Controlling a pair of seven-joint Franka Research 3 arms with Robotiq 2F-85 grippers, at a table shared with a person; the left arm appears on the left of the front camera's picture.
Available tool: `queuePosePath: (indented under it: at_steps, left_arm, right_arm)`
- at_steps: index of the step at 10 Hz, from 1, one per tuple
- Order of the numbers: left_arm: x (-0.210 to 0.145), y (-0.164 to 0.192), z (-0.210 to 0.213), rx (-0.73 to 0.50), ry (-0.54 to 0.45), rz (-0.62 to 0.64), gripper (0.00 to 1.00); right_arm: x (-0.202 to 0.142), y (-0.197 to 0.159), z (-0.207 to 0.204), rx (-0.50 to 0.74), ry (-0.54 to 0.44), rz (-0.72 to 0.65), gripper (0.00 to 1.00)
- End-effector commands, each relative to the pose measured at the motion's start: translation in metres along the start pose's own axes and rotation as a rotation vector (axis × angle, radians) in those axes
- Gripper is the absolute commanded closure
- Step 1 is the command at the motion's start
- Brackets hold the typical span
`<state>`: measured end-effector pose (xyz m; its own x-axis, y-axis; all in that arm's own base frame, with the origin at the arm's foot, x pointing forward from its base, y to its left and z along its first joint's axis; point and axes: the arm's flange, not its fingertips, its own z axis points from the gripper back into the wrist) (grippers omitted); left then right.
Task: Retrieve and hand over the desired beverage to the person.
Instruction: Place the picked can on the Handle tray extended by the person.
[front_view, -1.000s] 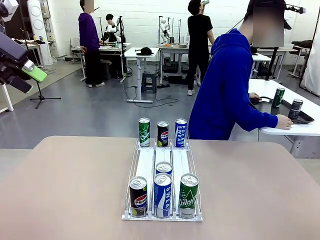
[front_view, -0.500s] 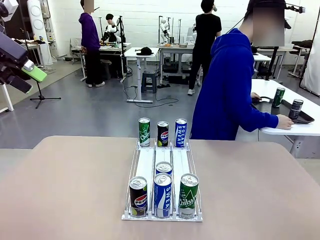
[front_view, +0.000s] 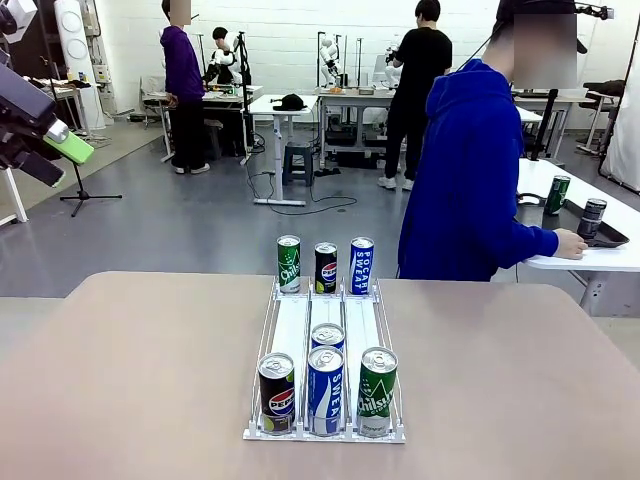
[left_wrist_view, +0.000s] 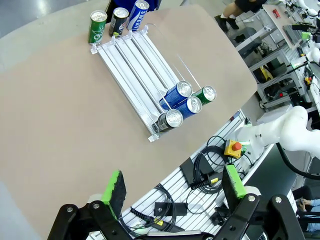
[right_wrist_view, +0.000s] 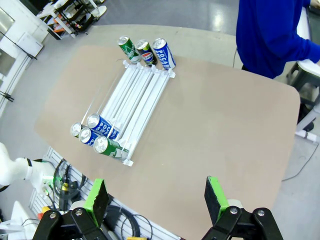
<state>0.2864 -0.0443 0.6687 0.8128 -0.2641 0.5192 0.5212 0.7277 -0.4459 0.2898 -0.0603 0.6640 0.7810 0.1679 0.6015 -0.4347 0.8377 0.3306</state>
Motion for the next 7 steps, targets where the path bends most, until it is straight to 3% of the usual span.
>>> queuePosePath:
  at_steps: [1, 7]
  left_arm:
    - [0.0012, 0.0003, 0.0007, -0.012, -0.004, -0.007, 0.0]
    - [0.0012, 0.0003, 0.0007, -0.012, -0.004, -0.007, 0.0]
  right_arm:
    - [-0.0005, 0.0001, -0.0008, 0.002, 0.002, 0.001, 0.0]
    - [-0.0005, 0.0001, -0.0008, 0.002, 0.002, 0.001, 0.0]
